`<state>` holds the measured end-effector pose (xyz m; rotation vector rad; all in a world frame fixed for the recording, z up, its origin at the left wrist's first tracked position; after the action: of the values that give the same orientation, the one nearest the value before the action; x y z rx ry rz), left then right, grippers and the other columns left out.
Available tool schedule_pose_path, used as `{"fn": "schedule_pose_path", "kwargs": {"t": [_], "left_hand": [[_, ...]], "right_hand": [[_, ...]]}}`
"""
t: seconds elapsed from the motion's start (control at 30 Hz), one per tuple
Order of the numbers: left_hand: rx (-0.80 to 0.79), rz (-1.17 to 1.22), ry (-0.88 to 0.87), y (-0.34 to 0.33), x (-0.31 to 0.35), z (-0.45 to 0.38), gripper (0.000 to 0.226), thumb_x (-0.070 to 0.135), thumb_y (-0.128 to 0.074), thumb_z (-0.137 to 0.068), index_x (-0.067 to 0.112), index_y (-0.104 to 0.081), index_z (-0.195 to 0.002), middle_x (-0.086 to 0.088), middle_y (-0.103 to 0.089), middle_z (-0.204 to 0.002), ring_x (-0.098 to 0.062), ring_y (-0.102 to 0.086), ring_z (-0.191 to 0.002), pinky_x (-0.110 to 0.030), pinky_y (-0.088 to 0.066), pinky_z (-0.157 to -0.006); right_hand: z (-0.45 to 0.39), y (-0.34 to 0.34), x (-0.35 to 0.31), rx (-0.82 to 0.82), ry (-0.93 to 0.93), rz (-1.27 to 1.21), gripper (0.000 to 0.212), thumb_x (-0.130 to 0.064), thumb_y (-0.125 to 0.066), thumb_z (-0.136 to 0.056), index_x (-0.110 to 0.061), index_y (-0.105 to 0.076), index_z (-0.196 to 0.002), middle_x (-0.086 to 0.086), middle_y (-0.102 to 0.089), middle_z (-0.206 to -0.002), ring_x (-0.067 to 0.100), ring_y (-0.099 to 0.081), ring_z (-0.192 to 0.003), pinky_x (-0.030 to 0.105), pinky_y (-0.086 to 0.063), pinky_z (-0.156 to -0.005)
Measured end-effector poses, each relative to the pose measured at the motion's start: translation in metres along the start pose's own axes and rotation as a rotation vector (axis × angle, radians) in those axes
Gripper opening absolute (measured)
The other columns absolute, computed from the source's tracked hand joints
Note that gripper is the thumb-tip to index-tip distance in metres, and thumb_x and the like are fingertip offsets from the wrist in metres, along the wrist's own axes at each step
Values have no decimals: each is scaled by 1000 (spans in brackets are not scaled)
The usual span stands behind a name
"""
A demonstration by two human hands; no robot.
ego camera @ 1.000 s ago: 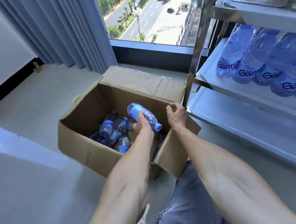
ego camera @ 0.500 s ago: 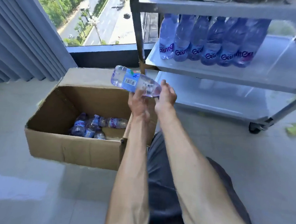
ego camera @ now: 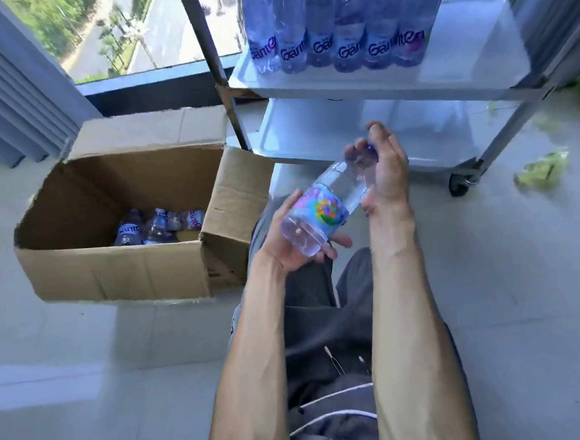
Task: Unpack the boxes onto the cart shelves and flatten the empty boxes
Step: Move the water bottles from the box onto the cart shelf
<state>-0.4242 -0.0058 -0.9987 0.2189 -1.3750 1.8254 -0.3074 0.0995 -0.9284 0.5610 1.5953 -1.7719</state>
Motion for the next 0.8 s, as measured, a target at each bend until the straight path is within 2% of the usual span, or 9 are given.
{"fn": "schedule_pose_path", "kwargs": {"t": [0.07, 0.17, 0.23, 0.33, 0.4, 0.5, 0.57, 0.67, 0.8], "left_hand": [[-113, -51, 75, -12, -4, 0, 66, 62, -60, -80, 4, -71, -109, -19, -69, -101, -35, -68, -73, -31, -53, -55], [-52, -19, 28, -14, -6, -6, 67, 56, -84, -62, 5, -74, -104, -12, -71, -92, -28, -68, -73, -31, -55, -63], [13, -58, -61, -16, -5, -10, 70, 56, -88, -58, 7, -76, -106, -8, -72, -88, -19, -66, -78, -28, -53, -74], [73, -125, -163, -19, -2, -19, 93, 51, -87, -65, -8, -55, -129, -15, -69, -89, -19, -67, -66, -26, -54, -58], [93, -85, -206, -19, 1, -23, 101, 55, -85, -66, -9, -48, -135, -19, -67, -95, -23, -66, -69, -27, -53, -58], [66, 38, -147, -28, 0, -29, 94, 75, -69, -68, 4, -62, -130, -21, -65, -107, -32, -62, -84, -32, -44, -68], [94, 12, -57, -32, -3, -32, 78, 70, -62, -73, 3, -73, -111, -19, -67, -102, -33, -64, -86, -34, -43, -75], [81, -95, -1, -35, -2, -31, 62, 59, -60, -79, 2, -73, -98, -17, -68, -92, -34, -65, -77, -34, -51, -64], [59, -123, -66, -46, 0, -34, 65, 61, -52, -87, 1, -72, -101, -18, -66, -88, -35, -65, -72, -38, -53, -63]], "right_hand": [[-1, 3, -9, -26, 28, 54, 5, -13, -60, -93, -11, -62, -98, 7, -58, -67, 24, -61, -58, 30, -52, -65], [-5, -3, -16, 44, 88, 171, 16, -27, -68, -84, -13, -62, -91, 11, -65, -71, 28, -63, -66, 35, -49, -71], [-8, -12, -19, 55, 105, 368, 29, -43, -71, -78, -16, -63, -85, 5, -66, -73, 23, -62, -70, 37, -49, -73], [-5, -20, -21, 37, 26, 602, 43, -61, -72, -67, -23, -67, -86, -5, -67, -79, 14, -66, -71, 37, -55, -73], [-4, -21, -25, 56, 39, 596, 41, -57, -76, -67, -23, -69, -90, -9, -70, -79, 6, -69, -68, 32, -57, -64], [2, -22, -34, 41, 120, 568, 36, -51, -80, -68, -22, -71, -89, -5, -72, -79, 10, -70, -72, 35, -60, -66], [7, -23, -40, -25, 137, 544, 38, -49, -82, -67, -19, -71, -88, 8, -74, -84, 18, -70, -73, 37, -59, -67], [12, -20, -47, -91, 123, 489, 36, -43, -83, -70, -15, -70, -89, 21, -71, -83, 27, -69, -71, 41, -57, -65], [10, -20, -58, -61, 148, 498, 27, -39, -80, -75, -16, -73, -89, 5, -74, -79, 18, -65, -68, 35, -54, -69]]}}
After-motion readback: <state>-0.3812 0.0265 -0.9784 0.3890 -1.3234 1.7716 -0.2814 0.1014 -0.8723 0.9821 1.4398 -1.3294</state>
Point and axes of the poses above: each hand's wrist, its own z-axis away from the middle knuckle, its own y-axis out of the back of the hand, x = y × z, the point moved 4 cm from there along -z, towards the middle knuckle
